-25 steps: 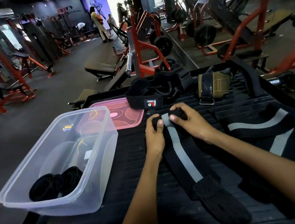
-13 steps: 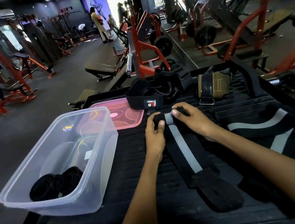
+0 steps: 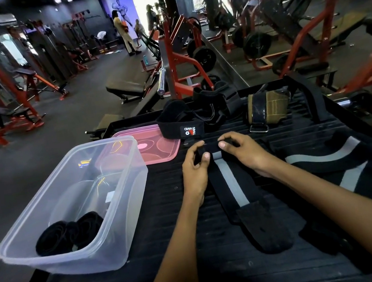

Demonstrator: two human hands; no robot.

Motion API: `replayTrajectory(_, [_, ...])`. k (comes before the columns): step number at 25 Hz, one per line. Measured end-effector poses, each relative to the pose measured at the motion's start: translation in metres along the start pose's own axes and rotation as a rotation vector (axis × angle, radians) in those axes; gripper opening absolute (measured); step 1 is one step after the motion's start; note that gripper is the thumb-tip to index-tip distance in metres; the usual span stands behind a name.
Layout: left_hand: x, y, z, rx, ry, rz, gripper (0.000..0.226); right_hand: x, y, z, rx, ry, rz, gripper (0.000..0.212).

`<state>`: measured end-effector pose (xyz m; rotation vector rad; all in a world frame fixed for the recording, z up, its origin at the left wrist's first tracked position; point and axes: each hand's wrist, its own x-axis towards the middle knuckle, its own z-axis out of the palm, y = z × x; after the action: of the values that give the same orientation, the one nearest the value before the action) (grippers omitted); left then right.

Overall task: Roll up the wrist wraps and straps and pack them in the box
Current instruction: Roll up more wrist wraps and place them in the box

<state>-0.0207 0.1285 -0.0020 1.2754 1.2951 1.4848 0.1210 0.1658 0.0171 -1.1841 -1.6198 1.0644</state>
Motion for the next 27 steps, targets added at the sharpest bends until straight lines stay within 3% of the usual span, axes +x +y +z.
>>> replayTrajectory(4, [0.0039, -0.0060, 0.0003, -0.083, 0.038, -0.094, 0.030, -0.0025, -0.0021, 0.0014, 0.046, 0.000, -0.058, 0.018])
replayTrajectory(8, [0.0004, -0.0001, 0.0003, -0.053, 0.042, -0.034, 0.030, -0.0016, -0.0003, 0.0036, 0.033, 0.024, 0.015, 0.026])
replayTrajectory(14, [0.0028, -0.0047, 0.0021, -0.046, 0.039, -0.140, 0.031, -0.0029, -0.0026, 0.0025, 0.061, 0.010, -0.059, 0.018])
replayTrajectory(19, [0.0008, -0.0022, 0.0009, -0.023, 0.020, -0.072, 0.034, 0.0000, 0.0005, 0.0026, 0.031, 0.030, 0.011, 0.021])
replayTrajectory(23, [0.0031, -0.0058, 0.0003, -0.041, -0.025, -0.130, 0.033, -0.0014, 0.0008, 0.0009, 0.091, -0.029, -0.033, 0.015])
replayTrajectory(27, [0.0020, -0.0025, -0.0003, -0.043, 0.027, -0.076, 0.030, -0.0026, -0.0014, 0.0041, 0.096, -0.004, 0.018, 0.017])
